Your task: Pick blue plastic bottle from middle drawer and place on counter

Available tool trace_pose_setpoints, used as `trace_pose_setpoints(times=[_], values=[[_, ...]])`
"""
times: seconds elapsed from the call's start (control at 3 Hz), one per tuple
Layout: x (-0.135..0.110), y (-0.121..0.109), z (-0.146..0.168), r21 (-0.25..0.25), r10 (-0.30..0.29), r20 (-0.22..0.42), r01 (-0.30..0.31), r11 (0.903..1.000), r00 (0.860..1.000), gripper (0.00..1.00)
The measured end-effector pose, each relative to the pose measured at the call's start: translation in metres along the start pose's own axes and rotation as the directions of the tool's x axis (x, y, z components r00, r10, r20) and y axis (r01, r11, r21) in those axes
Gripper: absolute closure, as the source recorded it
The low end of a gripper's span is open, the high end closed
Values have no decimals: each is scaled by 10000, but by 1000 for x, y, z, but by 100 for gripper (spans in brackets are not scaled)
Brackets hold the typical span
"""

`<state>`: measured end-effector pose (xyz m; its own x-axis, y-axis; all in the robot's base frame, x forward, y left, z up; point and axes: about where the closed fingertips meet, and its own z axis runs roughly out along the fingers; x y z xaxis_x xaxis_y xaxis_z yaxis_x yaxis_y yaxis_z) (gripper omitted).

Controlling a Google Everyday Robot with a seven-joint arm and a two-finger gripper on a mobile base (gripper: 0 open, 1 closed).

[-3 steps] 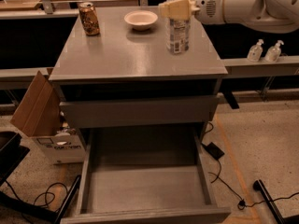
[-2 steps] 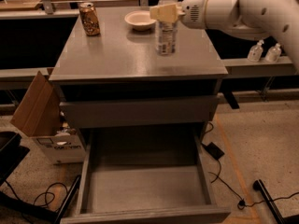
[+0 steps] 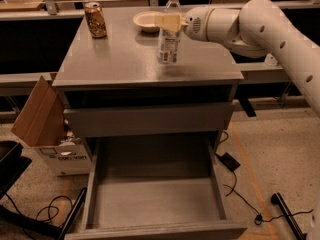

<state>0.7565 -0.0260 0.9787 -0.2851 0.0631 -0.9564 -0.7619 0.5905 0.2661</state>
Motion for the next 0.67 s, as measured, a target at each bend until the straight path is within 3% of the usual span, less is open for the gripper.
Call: trace_pose_setpoints(times=[0.67], values=[[8, 1, -1, 428, -796, 164, 789, 9960, 9967, 100]])
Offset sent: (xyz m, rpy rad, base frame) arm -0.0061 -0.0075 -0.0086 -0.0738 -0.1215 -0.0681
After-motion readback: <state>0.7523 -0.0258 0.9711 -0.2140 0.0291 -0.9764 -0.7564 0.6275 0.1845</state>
